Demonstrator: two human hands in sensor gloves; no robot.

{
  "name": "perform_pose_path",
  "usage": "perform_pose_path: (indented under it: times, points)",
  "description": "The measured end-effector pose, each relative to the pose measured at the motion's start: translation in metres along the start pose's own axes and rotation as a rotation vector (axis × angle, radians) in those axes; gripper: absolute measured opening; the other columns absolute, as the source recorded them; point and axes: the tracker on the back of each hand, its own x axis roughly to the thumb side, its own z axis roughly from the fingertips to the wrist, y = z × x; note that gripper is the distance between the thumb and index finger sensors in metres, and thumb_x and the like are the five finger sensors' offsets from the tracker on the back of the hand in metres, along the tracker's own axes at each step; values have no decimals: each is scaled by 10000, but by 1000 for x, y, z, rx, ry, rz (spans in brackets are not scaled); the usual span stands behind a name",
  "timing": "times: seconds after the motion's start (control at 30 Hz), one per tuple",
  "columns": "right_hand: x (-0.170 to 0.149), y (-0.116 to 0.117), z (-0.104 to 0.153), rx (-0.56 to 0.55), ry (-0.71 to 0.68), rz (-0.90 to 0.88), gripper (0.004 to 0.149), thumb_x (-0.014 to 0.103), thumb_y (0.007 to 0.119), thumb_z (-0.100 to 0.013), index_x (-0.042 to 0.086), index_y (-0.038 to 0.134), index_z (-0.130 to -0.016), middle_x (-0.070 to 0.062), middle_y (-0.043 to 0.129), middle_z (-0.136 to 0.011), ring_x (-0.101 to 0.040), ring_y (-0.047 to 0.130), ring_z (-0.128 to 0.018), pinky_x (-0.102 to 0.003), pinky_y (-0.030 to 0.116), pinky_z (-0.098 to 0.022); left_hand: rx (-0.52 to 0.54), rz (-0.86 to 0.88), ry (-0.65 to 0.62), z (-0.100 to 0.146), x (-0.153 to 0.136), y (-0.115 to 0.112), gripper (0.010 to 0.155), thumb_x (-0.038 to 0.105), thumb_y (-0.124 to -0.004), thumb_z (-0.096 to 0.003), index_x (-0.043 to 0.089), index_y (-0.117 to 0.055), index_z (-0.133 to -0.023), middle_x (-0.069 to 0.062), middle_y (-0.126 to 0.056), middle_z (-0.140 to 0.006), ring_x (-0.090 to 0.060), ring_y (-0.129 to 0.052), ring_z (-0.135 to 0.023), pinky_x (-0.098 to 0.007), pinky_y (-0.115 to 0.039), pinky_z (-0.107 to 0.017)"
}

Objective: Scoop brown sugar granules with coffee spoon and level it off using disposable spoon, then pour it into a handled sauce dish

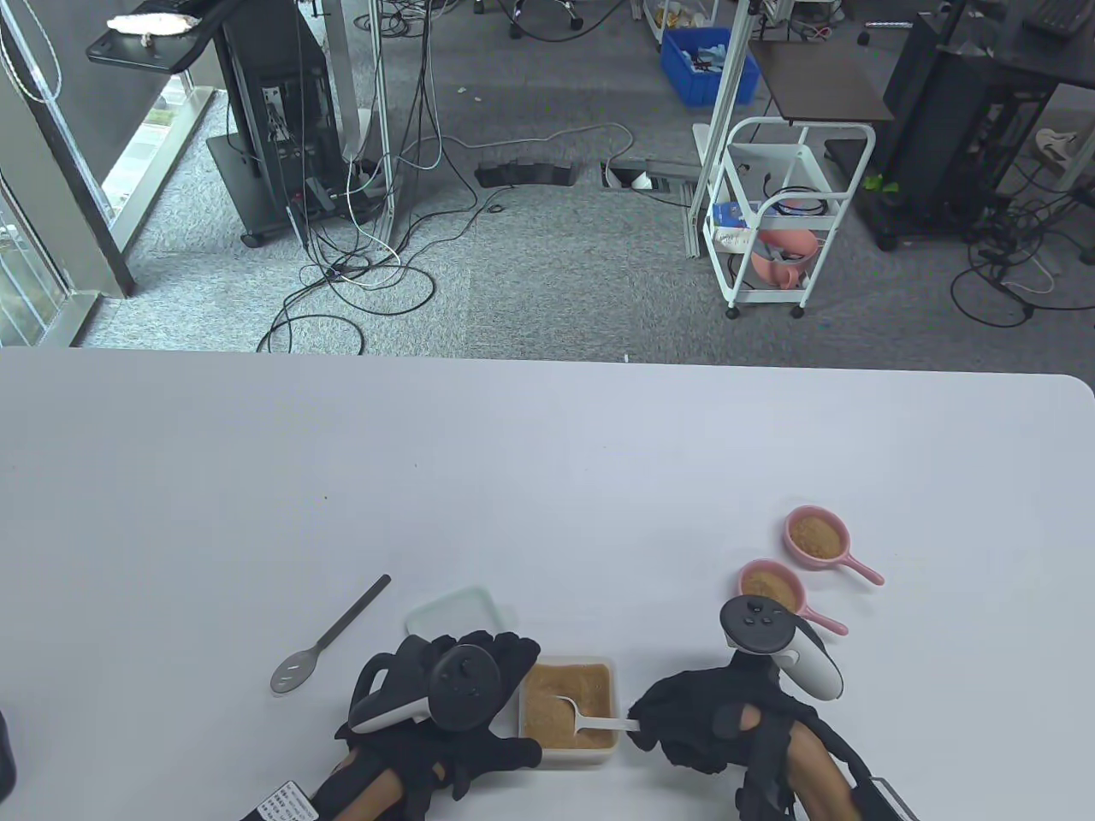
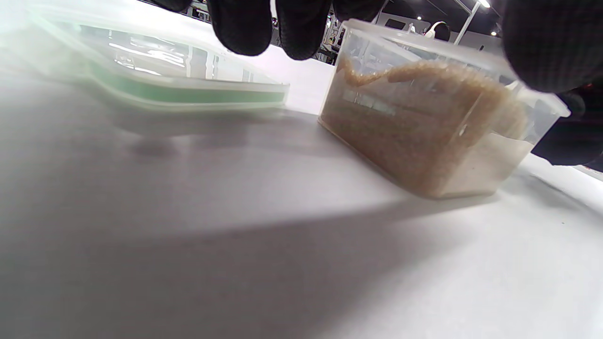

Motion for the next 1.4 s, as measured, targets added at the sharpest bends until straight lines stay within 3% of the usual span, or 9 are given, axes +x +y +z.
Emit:
perform_pose_path:
  times: [0.23,0.93,1.07,1.17,1.4]
  points:
    - [-10,-8,1,26,-18,-92,454,352,749,-511,61,842,-847,35,962,-396,-184,915,-145,-483,795,-336,2,-3,0,0,0,0,1023,837,-678,-360,355,-273,-1167,42,-395,-1248,-365,-502,-1186,-604,-408,-830]
    - [-16,-14,3,11,-42,-126,448,344,746,-514,83,836,-867,15,958,-442,-228,922,-222,-519,762,-407,54,42,-10,5,-3,7,1014,835,-674,-363,358,-276,-1165,49,-393,-1246,-353,-505,-1187,-595,-414,-835]
    - [-16,-14,3,12,-43,-125,448,344,746,-515,84,836,-868,14,958,-444,-229,922,-225,-520,761,-409,147,64,-6,14,-7,23,988,828,-679,-367,370,-317,-1164,60,-432,-1241,-337,-540,-1181,-581,-440,-841]
    - [-16,-14,3,13,-45,-125,447,344,746,-516,83,836,-868,13,958,-445,-231,922,-225,-520,761,-409,286,91,9,28,-13,41,878,782,-720,-384,412,-473,-1141,105,-558,-1204,-292,-643,-1150,-553,-501,-845]
    - [-16,-14,3,13,-46,-123,449,345,747,-516,82,834,-870,12,959,-445,-231,922,-225,-521,760,-410,498,105,194,62,-54,76,743,720,-778,-404,431,-644,-1075,137,-722,-1100,-239,-786,-1053,-512,-596,-822]
